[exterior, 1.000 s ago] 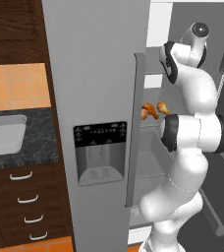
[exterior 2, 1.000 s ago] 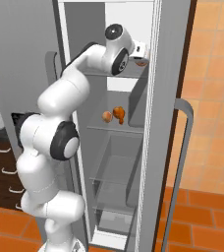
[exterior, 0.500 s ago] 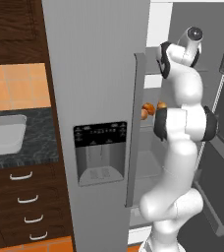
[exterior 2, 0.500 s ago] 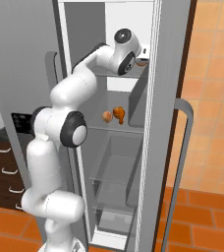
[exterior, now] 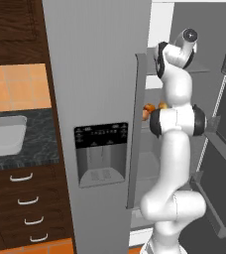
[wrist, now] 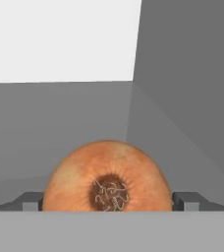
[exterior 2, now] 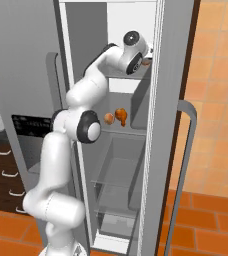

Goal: Place one onion and one chicken drumstick in each tupperware on the nearby counter, to pack two identical lunches.

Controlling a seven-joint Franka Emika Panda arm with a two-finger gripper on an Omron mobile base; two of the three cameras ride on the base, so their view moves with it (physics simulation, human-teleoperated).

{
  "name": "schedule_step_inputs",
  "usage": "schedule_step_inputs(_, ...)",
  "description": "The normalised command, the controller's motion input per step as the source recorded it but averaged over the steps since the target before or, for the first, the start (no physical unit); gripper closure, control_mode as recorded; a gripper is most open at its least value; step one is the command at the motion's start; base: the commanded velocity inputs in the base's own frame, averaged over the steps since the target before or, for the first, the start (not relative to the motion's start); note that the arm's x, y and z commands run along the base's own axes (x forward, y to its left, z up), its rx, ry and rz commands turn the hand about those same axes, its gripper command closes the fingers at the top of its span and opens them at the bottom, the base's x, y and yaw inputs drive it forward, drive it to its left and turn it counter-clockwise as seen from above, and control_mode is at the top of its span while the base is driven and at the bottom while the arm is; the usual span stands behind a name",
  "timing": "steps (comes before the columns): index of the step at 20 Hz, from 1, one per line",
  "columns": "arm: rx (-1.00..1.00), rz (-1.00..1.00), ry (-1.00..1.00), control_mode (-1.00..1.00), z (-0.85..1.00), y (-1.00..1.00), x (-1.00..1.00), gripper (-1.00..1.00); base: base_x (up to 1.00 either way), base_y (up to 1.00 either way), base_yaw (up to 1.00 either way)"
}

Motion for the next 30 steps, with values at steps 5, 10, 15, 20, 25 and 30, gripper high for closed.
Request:
schedule_step_inputs(5, 0.07, 0.00, 0.00, -1.00, -0.54, 0.01, -0.24, 1.00, 0.00, 0.00, 0.00)
schedule_step_inputs(10, -0.08, 0.01, -0.13, -1.00, -0.20, 0.39, -0.90, 1.00, 0.00, 0.00, 0.00)
schedule_step_inputs(15, -0.14, -0.04, -0.27, -1.00, -0.54, 0.90, -1.00, 1.00, 0.00, 0.00, 0.00)
schedule_step_inputs(20, -0.02, -0.05, -0.19, -1.00, -0.97, 0.65, -1.00, 1.00, 0.00, 0.00, 0.00)
schedule_step_inputs(25, 0.01, 0.00, 0.01, -1.00, -0.37, 0.04, -1.00, 1.00, 0.00, 0.00, 0.00)
schedule_step_inputs(30, 0.04, 0.01, 0.15, -1.00, -0.15, 0.17, -1.00, 1.00, 0.00, 0.00, 0.00)
